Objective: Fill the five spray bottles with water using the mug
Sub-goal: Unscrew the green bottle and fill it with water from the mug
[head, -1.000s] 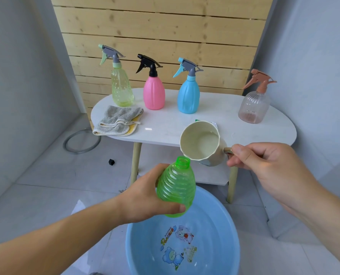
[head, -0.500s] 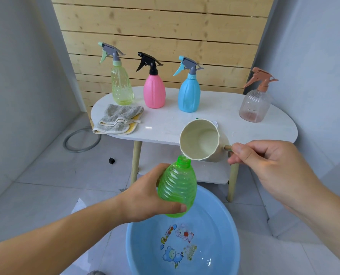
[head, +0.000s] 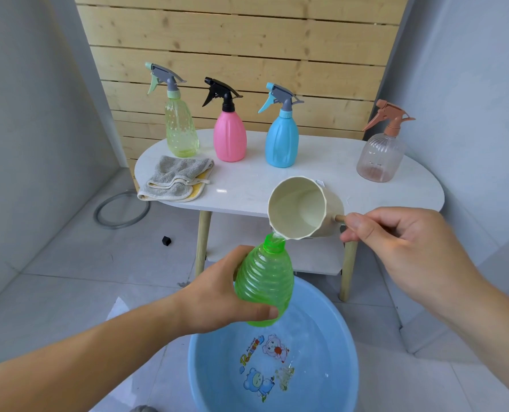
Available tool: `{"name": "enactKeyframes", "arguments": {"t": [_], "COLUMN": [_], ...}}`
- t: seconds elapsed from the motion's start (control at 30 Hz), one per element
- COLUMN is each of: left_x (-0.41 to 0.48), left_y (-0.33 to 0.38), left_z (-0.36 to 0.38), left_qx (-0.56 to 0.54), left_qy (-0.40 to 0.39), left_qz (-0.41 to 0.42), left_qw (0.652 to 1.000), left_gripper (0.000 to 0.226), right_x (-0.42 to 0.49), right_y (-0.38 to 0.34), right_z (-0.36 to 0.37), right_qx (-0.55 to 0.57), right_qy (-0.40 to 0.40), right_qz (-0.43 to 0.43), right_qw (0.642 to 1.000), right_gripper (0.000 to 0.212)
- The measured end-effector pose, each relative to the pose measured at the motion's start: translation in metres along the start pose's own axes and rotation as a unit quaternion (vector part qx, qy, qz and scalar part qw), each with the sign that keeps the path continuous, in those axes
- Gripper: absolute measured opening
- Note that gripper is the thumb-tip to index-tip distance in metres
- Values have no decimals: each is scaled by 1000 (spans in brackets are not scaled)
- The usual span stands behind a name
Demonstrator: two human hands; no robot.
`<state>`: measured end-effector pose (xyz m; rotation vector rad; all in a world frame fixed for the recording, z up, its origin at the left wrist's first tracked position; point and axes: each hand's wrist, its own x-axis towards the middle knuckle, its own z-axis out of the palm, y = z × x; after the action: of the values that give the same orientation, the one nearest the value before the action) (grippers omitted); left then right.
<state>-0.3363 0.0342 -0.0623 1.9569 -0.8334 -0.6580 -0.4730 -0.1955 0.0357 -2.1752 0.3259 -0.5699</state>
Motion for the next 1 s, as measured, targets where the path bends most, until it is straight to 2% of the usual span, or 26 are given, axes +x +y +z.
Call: {"name": "enactKeyframes", "arguments": {"t": [1.0], "left_x": [2], "left_y": [-6], "left_z": [2], "left_qx": [8], "left_qy": [0], "left_qz": [-8], "left_qw": [1000], "left_gripper": [82], "right_x": [0], "right_y": [-5], "right_z": [0], "right_qx": [21], "right_qy": [28], "right_qz": [-7], "right_qw": [999], "right_gripper": [12]}}
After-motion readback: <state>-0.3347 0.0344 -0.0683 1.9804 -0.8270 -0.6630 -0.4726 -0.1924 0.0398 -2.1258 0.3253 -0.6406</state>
